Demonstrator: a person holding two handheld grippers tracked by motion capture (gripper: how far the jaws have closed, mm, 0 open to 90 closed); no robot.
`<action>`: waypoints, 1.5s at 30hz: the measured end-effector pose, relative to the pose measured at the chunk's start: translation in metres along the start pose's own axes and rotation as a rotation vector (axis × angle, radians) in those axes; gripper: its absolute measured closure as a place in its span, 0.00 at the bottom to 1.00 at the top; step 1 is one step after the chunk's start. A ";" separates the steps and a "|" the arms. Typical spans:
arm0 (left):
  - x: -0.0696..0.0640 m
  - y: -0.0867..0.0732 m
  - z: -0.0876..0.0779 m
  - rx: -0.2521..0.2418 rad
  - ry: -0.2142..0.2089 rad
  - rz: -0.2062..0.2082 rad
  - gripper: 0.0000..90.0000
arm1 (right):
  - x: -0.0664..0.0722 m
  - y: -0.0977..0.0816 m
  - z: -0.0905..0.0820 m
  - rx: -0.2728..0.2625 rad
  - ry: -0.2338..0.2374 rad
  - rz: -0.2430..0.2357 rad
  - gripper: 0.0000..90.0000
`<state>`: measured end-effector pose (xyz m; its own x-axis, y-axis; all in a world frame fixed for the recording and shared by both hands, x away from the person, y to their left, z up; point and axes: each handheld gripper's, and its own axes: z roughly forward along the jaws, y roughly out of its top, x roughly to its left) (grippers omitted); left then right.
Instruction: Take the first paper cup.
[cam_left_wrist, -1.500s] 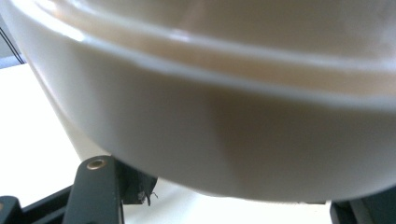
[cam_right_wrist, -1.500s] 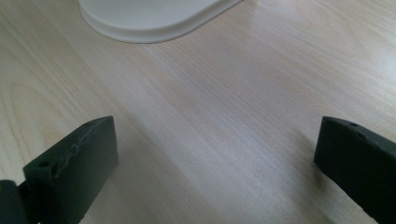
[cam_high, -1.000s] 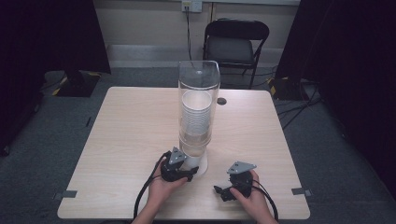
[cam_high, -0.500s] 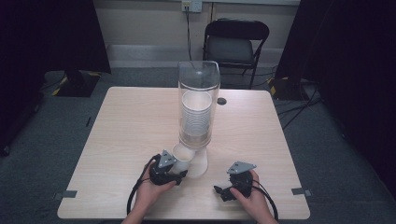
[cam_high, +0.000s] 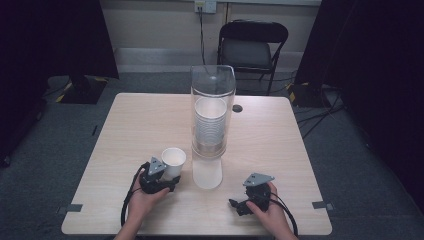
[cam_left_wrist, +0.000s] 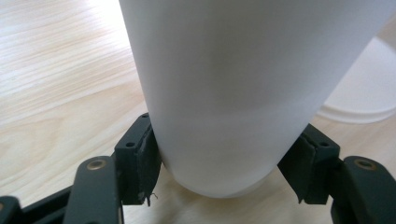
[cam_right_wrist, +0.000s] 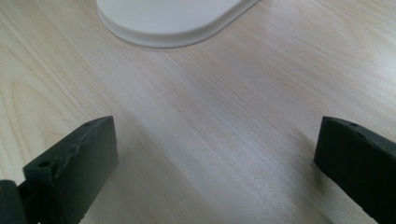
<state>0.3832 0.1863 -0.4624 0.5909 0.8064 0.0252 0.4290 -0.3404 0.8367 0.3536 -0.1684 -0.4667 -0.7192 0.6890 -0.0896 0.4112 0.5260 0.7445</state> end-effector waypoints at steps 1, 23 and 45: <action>0.001 0.000 0.000 0.000 0.003 -0.001 0.39 | 0.000 0.000 0.000 0.000 0.000 -0.001 0.00; 0.003 -0.004 0.003 0.039 0.010 0.014 0.39 | 0.000 0.000 0.000 0.000 0.000 0.000 0.00; -0.008 -0.006 0.001 0.032 -0.094 0.075 0.39 | 0.002 0.001 -0.001 -0.032 -0.046 0.013 0.14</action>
<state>0.3764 0.1814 -0.4684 0.6829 0.7297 0.0342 0.4021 -0.4146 0.8164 0.3519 -0.1672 -0.4656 -0.6873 0.7182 -0.1090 0.4020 0.5011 0.7664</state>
